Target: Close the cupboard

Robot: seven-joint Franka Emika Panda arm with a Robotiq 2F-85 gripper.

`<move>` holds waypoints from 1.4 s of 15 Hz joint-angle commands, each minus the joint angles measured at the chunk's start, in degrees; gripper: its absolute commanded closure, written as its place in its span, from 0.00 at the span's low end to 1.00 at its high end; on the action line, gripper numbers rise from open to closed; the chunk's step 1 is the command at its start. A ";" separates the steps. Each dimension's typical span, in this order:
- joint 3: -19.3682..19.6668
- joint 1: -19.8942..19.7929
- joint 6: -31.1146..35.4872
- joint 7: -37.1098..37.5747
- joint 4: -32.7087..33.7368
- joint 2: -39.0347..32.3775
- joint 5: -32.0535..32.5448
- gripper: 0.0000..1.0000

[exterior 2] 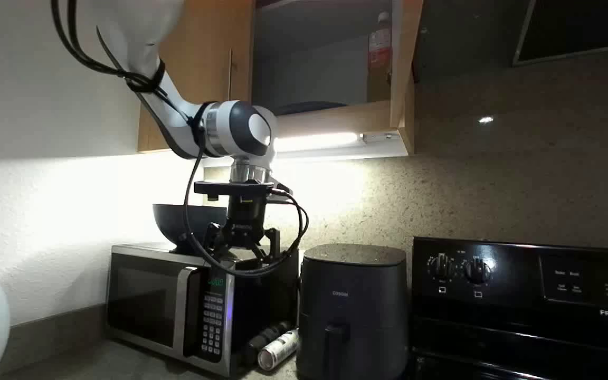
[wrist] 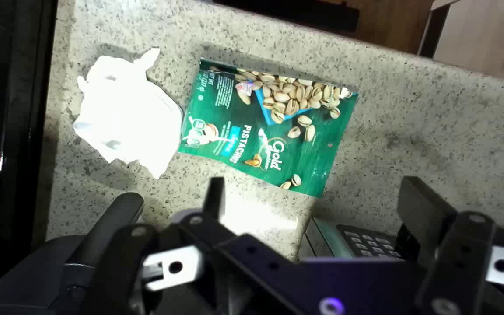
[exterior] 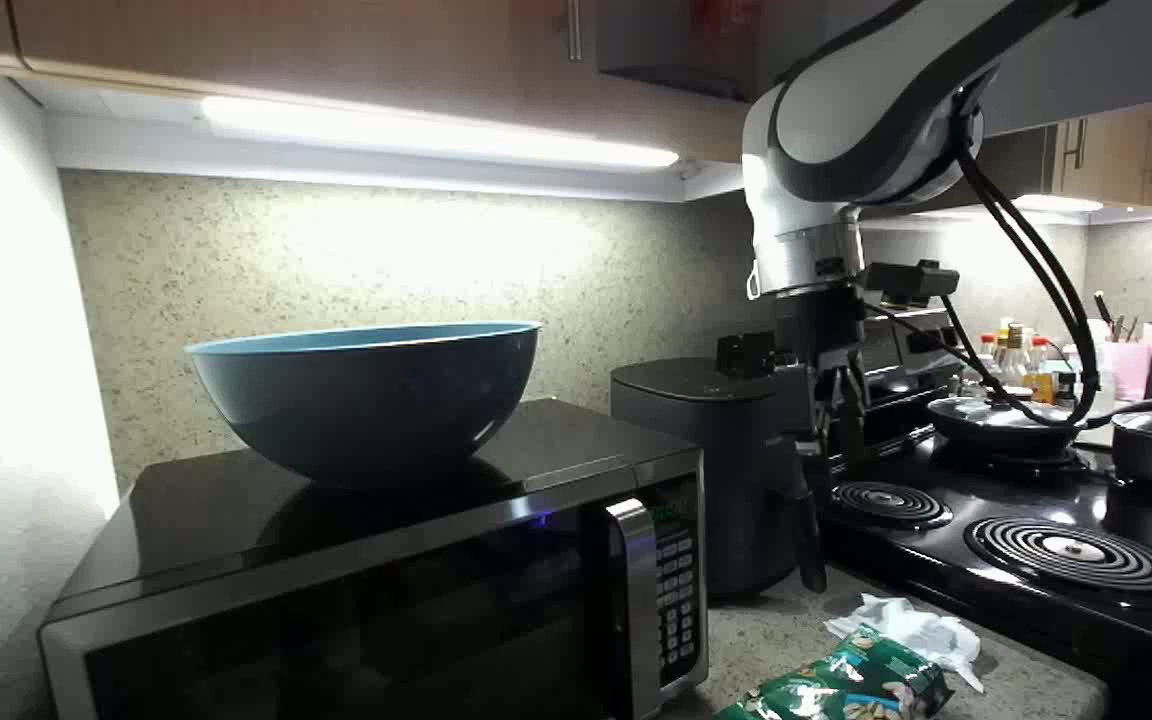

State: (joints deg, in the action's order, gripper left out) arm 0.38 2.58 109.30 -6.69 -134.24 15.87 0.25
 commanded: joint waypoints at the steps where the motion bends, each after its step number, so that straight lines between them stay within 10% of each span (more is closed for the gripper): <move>1: -0.28 -0.28 -0.09 -0.04 0.07 -0.02 -0.07 0.00; 21: 7.36 -6.78 7.27 1.61 -13.10 23.66 -4.74 0.00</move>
State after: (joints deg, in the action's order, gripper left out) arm 7.95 -3.95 116.76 -4.92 -147.55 39.66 -4.34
